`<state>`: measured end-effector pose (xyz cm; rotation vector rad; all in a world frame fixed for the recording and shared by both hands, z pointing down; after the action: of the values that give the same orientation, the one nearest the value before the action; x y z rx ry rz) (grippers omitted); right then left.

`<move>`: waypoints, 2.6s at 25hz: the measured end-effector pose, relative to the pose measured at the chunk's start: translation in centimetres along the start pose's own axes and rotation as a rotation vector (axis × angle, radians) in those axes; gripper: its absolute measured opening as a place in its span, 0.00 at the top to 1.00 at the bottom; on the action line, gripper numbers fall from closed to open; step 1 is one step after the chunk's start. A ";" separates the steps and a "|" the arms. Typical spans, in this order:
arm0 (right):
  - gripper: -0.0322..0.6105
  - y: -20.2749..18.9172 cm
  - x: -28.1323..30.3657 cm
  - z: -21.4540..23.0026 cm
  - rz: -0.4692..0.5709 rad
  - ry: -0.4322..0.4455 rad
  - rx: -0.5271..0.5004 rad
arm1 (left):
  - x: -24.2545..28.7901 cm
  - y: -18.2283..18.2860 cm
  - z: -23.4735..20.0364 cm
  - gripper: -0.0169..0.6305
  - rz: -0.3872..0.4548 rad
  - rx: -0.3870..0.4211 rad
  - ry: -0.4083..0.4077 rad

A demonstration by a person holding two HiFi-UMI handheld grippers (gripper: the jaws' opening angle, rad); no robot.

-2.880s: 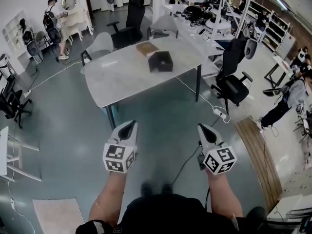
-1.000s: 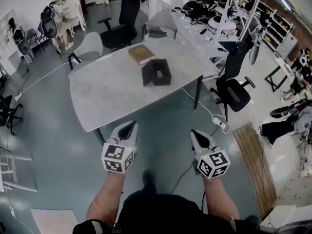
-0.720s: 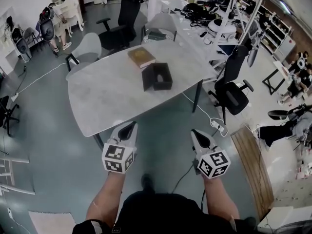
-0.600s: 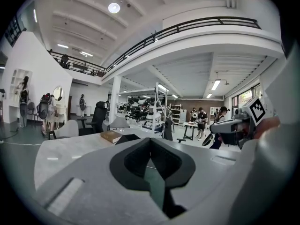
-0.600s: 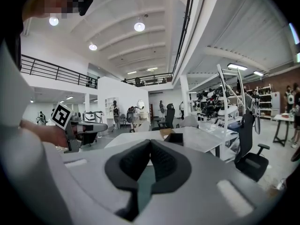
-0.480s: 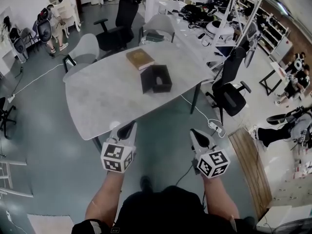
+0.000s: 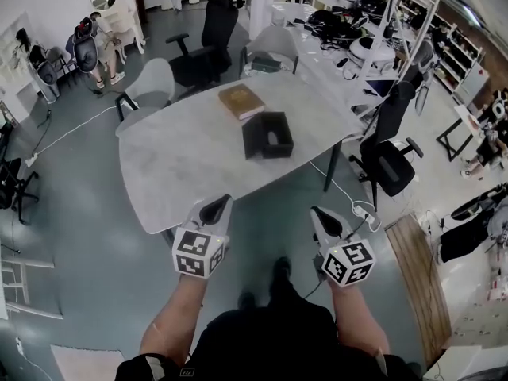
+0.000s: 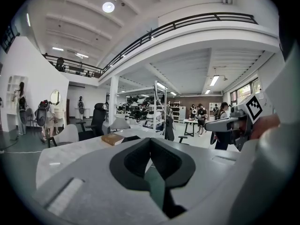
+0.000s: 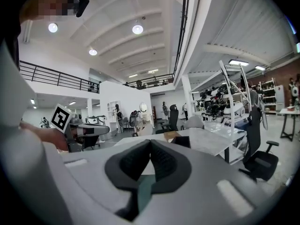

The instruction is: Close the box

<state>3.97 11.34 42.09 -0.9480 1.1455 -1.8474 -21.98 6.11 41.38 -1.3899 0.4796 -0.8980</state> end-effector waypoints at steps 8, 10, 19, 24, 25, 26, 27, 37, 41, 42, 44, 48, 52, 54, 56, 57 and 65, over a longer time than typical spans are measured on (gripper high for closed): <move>0.95 3.3 4.6 6.2 0.000 0.044 -0.004 | 6.4 1.3 -2.0 0.96 -0.017 -0.008 0.063; 0.95 4.7 6.2 8.3 0.000 0.049 -0.009 | 8.9 1.6 -2.4 0.96 -0.027 -0.013 0.072; 0.95 6.8 13.5 17.8 -0.048 0.091 0.015 | 20.0 1.4 -3.7 0.96 -0.108 -0.021 0.095; 0.95 8.2 16.3 22.1 -0.049 0.126 0.050 | 24.3 2.1 -3.9 0.96 -0.144 -0.015 0.125; 0.95 8.4 16.8 22.6 -0.051 0.135 0.050 | 24.8 2.2 -3.8 0.96 -0.149 -0.015 0.133; 0.95 8.5 17.3 23.1 -0.055 0.144 0.050 | 25.4 2.3 -3.8 0.96 -0.153 -0.015 0.139; 0.95 8.6 17.8 23.4 -0.061 0.150 0.051 | 25.8 2.3 -3.7 0.96 -0.157 -0.017 0.142; 0.95 9.1 21.7 20.7 -0.070 0.154 0.021 | 25.4 0.4 -7.2 0.96 -0.162 -0.029 0.135; 0.95 9.9 23.8 19.0 -0.072 0.117 0.017 | 25.2 -0.4 -9.7 0.96 -0.146 -0.049 0.116; 0.95 10.0 24.4 18.4 -0.075 0.113 0.017 | 25.2 -0.5 -10.3 0.96 -0.141 -0.051 0.112; 0.95 9.8 25.8 17.2 -0.094 0.116 0.002 | 25.3 -0.9 -11.4 0.96 -0.132 -0.054 0.107; 0.95 9.2 28.6 15.9 -0.121 0.107 -0.029 | 26.0 -2.3 -13.2 0.95 -0.134 -0.033 0.085; 0.95 7.9 30.4 16.5 -0.168 0.067 -0.017 | 27.1 -3.7 -13.4 0.95 -0.146 -0.033 0.033; 0.95 7.3 31.2 17.2 -0.193 0.048 -0.004 | 27.9 -4.3 -13.3 0.93 -0.165 -0.044 0.005; 0.95 6.7 32.1 18.1 -0.222 0.032 0.001 | 28.8 -4.9 -13.2 0.78 -0.191 -0.054 -0.023; 0.95 6.3 32.6 18.6 -0.238 0.025 0.005 | 29.2 -5.3 -13.1 0.77 -0.203 -0.055 -0.031; 0.95 3.2 36.7 22.9 -0.367 0.027 0.049 | 33.4 -10.0 -12.6 0.75 -0.304 -0.042 -0.016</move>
<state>8.30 -30.18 53.89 -1.1679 0.9842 -2.1729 -14.15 -27.07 55.98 -1.5328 0.2792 -1.1260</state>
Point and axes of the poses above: the fingertips, and each gripper's own axes: x forward along the fingers, z to its right, y out of its top, the point moved 6 cm from there along -x, backward along the fingers, and after that the axes turned 11 degrees about x, right-handed, at the moved point
